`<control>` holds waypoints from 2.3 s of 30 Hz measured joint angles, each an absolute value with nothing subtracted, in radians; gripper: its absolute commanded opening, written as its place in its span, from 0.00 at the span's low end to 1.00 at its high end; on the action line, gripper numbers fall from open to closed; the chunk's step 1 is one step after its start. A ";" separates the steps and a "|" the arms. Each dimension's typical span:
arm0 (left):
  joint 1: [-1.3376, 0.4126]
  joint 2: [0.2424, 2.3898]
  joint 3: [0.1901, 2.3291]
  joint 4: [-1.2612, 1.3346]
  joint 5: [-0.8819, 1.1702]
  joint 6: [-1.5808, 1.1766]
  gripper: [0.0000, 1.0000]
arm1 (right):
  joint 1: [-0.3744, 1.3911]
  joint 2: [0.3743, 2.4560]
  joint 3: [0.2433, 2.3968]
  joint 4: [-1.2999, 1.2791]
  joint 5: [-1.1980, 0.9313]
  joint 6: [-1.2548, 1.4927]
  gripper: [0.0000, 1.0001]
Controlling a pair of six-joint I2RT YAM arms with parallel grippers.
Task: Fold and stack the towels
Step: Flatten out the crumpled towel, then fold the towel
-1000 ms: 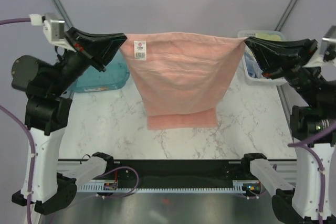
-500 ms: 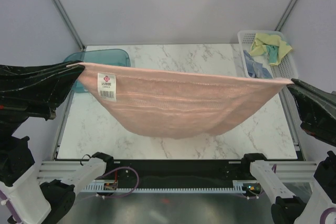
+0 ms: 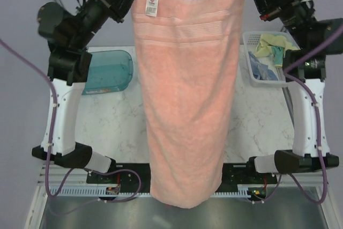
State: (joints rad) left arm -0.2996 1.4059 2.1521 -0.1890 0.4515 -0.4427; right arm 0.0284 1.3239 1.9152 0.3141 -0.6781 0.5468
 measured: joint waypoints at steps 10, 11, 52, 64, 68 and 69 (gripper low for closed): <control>-0.299 1.714 2.073 -0.126 0.307 -0.271 0.02 | 0.029 1.666 1.814 0.464 -0.681 0.532 0.00; -0.299 1.734 2.059 -0.109 0.297 -0.255 0.02 | 0.029 1.693 1.805 0.484 -0.682 0.532 0.00; -0.218 1.577 1.205 0.178 0.341 -0.129 0.02 | 0.044 1.625 1.055 0.571 -0.728 0.338 0.00; -0.241 1.193 0.782 0.152 0.354 -0.236 0.02 | 0.056 1.093 0.640 0.347 -0.645 0.379 0.00; -0.280 1.093 0.667 0.128 0.353 -0.266 0.02 | 0.068 1.010 0.599 0.292 -0.646 0.400 0.00; -0.291 1.068 0.645 0.120 0.353 -0.271 0.02 | 0.075 0.996 0.587 0.274 -0.645 0.401 0.00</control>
State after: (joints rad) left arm -0.2909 1.0679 0.6453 0.1204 0.3534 -0.2707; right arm 0.0746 0.9962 0.5865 0.2737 -0.6453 0.4007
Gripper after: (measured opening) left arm 0.046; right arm 0.012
